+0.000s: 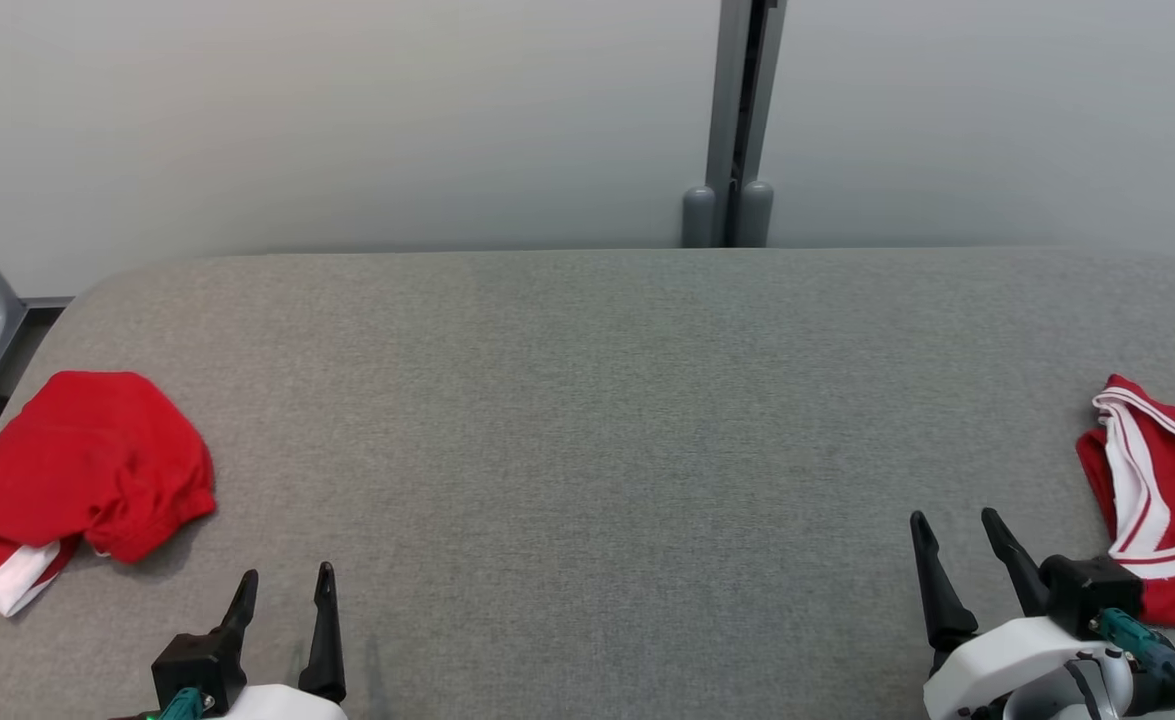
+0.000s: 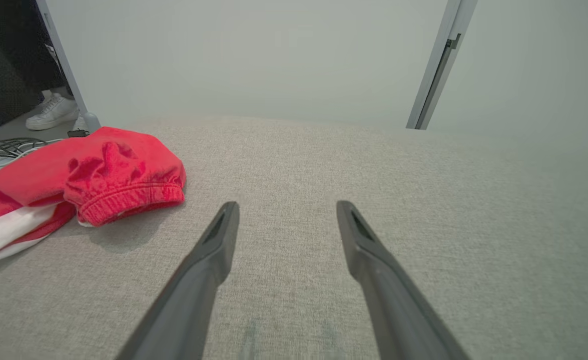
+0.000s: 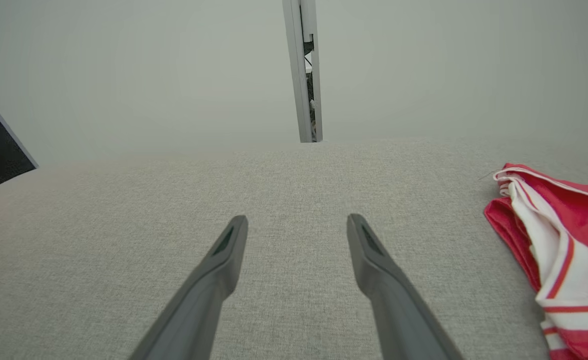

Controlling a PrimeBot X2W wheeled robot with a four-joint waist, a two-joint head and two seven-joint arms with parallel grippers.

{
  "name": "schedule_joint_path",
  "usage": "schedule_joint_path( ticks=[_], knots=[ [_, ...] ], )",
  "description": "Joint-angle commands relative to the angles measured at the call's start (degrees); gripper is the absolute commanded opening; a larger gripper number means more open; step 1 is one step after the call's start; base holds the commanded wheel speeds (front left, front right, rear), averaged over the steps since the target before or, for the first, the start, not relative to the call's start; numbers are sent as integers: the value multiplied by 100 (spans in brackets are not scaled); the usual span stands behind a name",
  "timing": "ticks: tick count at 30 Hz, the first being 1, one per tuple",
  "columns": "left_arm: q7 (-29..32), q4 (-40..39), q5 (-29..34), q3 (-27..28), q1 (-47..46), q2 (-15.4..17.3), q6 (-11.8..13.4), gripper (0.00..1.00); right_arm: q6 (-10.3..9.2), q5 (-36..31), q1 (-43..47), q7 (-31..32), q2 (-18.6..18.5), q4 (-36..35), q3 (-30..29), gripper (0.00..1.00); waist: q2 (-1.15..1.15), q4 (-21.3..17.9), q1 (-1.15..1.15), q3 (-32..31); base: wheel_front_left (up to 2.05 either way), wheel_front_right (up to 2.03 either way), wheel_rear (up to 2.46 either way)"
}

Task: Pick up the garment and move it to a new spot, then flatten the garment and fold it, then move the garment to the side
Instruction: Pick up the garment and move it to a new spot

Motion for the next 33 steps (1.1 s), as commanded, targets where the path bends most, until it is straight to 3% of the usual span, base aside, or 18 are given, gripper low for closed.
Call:
schedule_joint_path(
  ticks=[1,24,33],
  knots=[
    [-9,21,-9,11,-58,27,27,100,-2,4,42,-26,-38,14,25,100,0,130,0,34,0,0,0],
    [-9,109,52,658,-22,25,-6,100,-1,241,-155,-26,-41,-107,741,100,0,2135,0,225,0,0,0],
    [-9,185,1,803,-25,23,-50,100,-2,238,-274,-26,-41,-69,974,100,0,2520,0,326,0,0,0]
  ],
)
